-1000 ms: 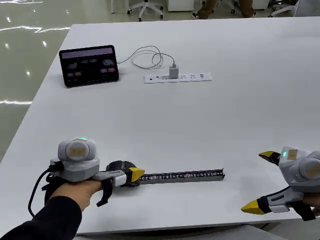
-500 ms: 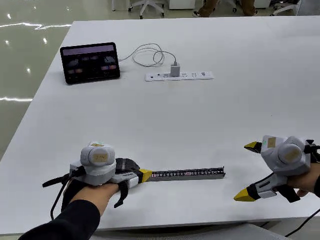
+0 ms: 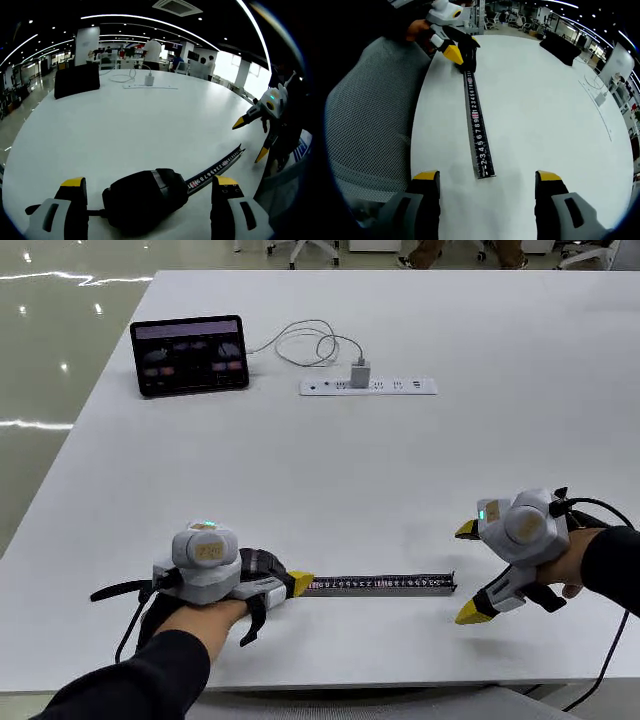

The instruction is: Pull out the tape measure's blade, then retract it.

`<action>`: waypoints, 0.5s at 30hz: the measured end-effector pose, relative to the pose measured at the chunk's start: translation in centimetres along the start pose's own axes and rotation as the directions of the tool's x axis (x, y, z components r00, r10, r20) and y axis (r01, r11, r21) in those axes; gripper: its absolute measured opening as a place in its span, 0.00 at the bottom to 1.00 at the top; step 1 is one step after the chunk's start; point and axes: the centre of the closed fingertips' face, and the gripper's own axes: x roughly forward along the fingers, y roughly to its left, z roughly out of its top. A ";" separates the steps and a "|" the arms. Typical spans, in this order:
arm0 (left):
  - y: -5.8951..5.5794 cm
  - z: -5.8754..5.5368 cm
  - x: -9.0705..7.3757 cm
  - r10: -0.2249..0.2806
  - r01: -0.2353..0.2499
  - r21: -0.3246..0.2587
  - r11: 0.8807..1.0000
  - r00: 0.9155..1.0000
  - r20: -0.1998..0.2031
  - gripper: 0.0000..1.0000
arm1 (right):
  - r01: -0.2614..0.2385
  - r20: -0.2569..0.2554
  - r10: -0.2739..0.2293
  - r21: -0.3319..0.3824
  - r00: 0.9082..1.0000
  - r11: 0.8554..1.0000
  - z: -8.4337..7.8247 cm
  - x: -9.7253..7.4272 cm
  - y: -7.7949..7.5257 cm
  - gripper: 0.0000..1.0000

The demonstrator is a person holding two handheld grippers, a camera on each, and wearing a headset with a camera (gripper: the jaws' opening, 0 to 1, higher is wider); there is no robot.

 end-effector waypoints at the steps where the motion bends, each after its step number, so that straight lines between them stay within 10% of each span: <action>1: -0.1 0.0 0.0 -0.003 0.003 0.004 1.000 1.000 0.003 1.00 | -0.005 -0.003 0.005 -0.007 1.000 1.000 0.0 0.2 -0.1 0.71; 15: -0.3 -0.4 0.4 -0.018 0.018 -0.012 1.000 1.000 -0.010 1.00 | -0.102 -0.071 0.095 -0.093 0.993 0.990 -0.1 1.3 0.3 0.32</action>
